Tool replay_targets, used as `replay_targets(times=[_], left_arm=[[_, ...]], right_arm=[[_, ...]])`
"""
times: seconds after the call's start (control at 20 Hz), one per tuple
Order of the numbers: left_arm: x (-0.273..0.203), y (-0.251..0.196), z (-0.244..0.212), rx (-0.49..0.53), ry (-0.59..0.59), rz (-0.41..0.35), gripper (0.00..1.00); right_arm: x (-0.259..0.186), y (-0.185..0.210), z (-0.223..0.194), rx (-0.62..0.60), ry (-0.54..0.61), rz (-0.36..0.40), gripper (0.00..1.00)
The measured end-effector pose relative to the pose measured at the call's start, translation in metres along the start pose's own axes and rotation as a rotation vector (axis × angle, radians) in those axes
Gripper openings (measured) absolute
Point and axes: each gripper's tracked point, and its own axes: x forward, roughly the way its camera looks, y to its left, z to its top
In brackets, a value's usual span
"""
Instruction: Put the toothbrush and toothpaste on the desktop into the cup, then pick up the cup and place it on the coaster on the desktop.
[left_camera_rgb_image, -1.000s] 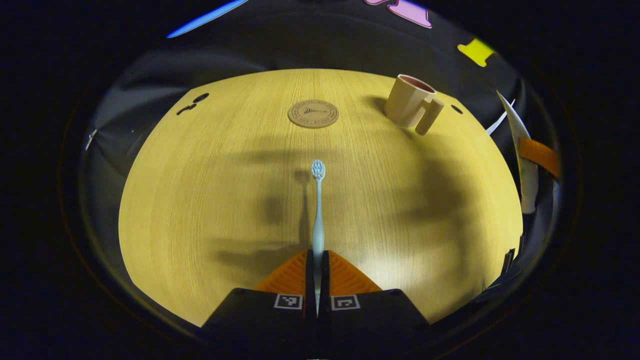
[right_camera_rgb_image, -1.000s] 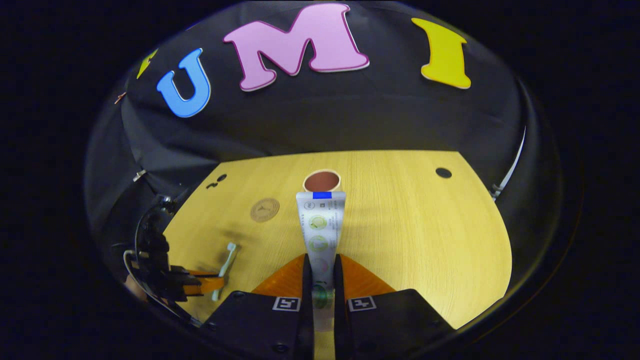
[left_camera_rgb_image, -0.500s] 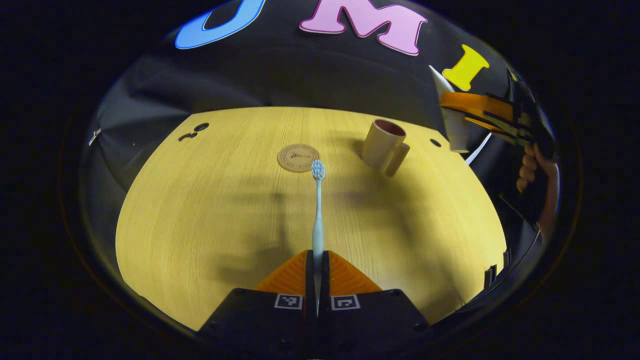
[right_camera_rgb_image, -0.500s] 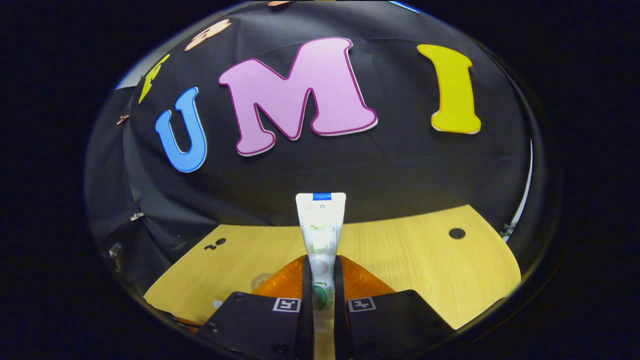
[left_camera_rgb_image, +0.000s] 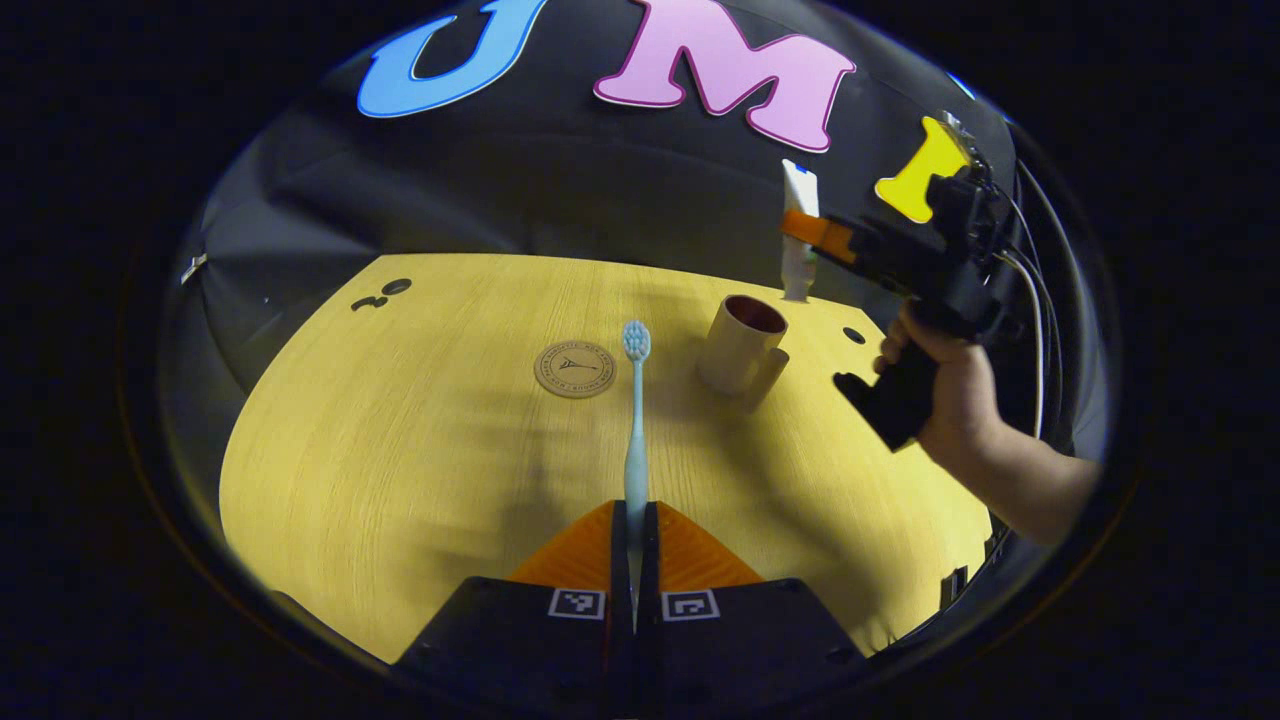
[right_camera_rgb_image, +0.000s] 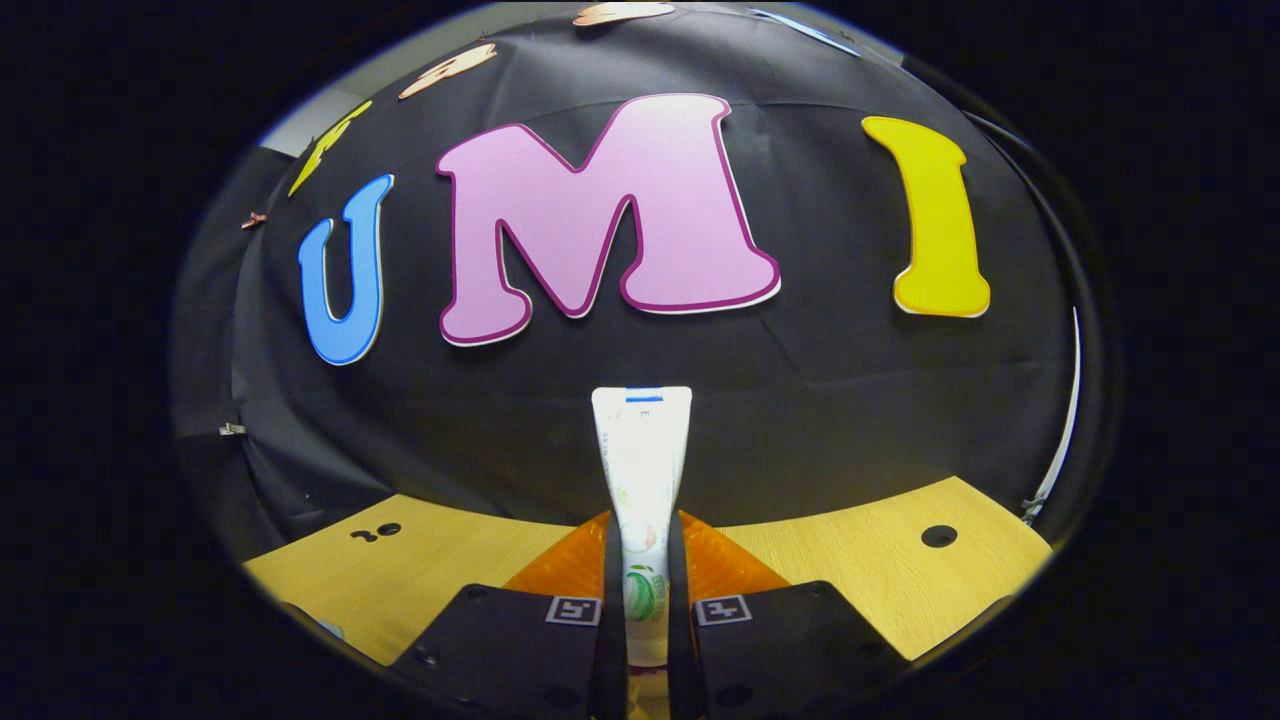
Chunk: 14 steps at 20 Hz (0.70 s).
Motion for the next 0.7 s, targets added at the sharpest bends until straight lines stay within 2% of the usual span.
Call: replay_targets(times=[0.25,0.45,0.65,0.7], left_arm=[[0.001,-0.004,0.016,-0.011,-0.068,-0.01,0.06],[0.001,-0.007,0.021,-0.022,-0.088,-0.019,0.07],[0.005,-0.013,0.023,-0.031,-0.096,-0.028,0.06],[0.005,-0.016,0.025,-0.033,-0.101,-0.031,0.06]], right_arm=[[0.021,0.007,-0.041,-0.015,0.028,0.005,0.19],[0.019,0.007,-0.068,-0.028,0.067,0.005,0.19],[0.012,0.001,-0.09,-0.008,0.12,-0.006,0.24],[0.01,0.001,-0.094,-0.011,0.129,-0.005,0.28]])
